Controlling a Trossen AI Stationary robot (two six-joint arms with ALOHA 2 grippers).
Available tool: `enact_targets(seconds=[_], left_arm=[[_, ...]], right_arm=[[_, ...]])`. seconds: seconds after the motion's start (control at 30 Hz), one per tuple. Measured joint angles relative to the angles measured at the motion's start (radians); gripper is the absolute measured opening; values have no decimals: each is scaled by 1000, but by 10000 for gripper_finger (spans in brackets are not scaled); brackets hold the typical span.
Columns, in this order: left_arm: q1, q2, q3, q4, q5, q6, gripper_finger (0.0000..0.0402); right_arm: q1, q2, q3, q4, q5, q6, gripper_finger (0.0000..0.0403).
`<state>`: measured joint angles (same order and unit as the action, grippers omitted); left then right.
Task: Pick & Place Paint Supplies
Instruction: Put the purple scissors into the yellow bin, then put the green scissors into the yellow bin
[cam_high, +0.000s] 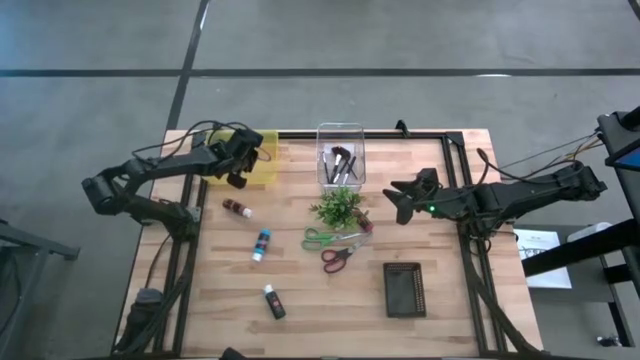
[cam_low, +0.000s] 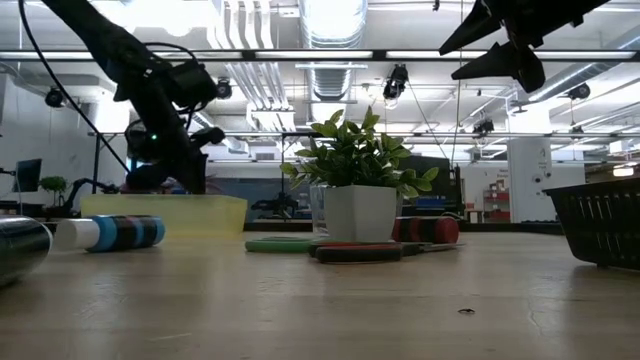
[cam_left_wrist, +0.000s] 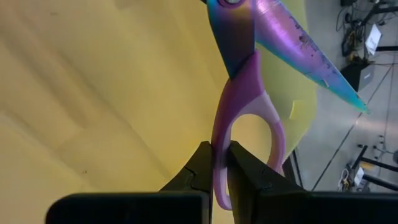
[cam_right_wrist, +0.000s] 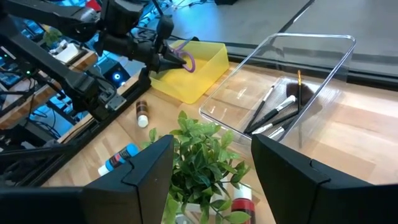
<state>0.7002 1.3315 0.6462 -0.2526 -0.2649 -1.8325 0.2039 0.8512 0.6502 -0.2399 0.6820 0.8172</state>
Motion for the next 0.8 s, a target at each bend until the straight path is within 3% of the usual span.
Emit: enact_targets(seconds=[0.17, 0.37, 0.53, 0.8], left_arm=[[0, 0, -6, 1, 12, -13, 22], [0, 0, -13, 1, 24, -24, 73], [0, 0, -12, 8, 26, -19, 84], [0, -6, -12, 182, 43, 63, 87]], right_arm=[[0, -7, 0, 0, 2, -3, 215], [0, -7, 0, 0, 2, -5, 215], [1, -7, 0, 0, 1, -5, 215], [1, -13, 0, 1, 1, -5, 215]])
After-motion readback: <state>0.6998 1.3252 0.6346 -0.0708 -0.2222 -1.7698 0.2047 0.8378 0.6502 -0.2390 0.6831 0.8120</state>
